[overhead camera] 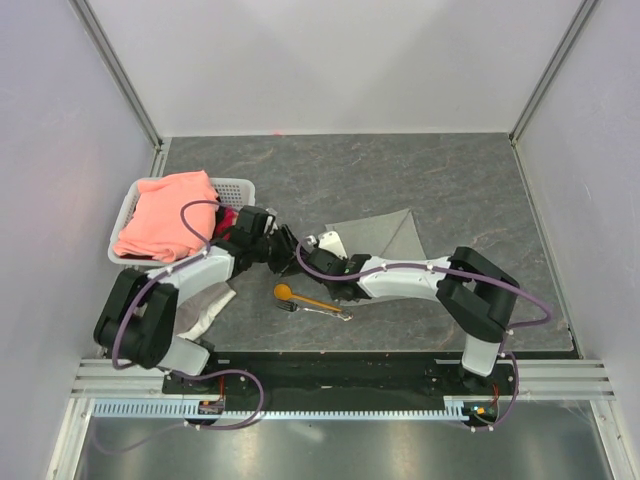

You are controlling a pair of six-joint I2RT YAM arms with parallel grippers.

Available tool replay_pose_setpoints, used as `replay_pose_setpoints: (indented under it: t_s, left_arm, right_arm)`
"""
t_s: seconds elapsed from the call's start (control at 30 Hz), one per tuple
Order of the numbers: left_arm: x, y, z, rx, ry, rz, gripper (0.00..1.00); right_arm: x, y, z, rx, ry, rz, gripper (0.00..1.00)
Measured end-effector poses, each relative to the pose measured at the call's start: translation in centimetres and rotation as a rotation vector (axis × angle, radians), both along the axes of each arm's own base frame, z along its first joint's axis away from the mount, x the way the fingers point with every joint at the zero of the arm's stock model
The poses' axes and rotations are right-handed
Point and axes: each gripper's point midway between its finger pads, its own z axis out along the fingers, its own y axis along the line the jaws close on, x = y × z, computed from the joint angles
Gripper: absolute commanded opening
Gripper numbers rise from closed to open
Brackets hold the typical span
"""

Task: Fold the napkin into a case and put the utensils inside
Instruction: Pick up the upper triangle-folded napkin from the center of the board.

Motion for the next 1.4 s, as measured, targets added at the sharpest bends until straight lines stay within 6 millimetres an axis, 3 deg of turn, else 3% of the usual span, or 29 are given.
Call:
replay_pose_setpoints:
  t_s: [0.3, 0.47, 0.67, 0.8, 1.2, 1.4]
  left_arm:
    - [4.7, -3.2, -2.9, -0.009, 0.059, -0.012, 0.58]
    - [6.6, -5.6, -3.6, -0.018, 0.052, -0.036, 0.61]
    - [7.5, -7.8, -4.5, -0.013, 0.051, -0.067, 0.61]
    - [7.8, -7.8, -5.4, 0.033, 0.067, -0.047, 0.61]
    - [9.5, -8.5, -5.7, 0.091, 0.041, -0.012, 0.56]
    - [10.1, -8.8, -6.0, 0.111, 0.04, -0.002, 0.4]
  right_arm:
    - [0.6, -3.6, 0.9, 0.048, 0.018, 0.091, 0.0]
    - [1.0, -3.6, 1.4, 0.082, 0.021, 0.125, 0.0]
    - [0.9, -3.6, 1.3, 0.107, 0.033, 0.143, 0.0]
    - [1.0, -3.7, 1.8, 0.13, 0.032, 0.142, 0.0]
    - [1.4, -3.0, 2.3, 0.175, 0.024, 0.152, 0.0]
    - [1.6, -2.9, 2.4, 0.189, 0.024, 0.156, 0.0]
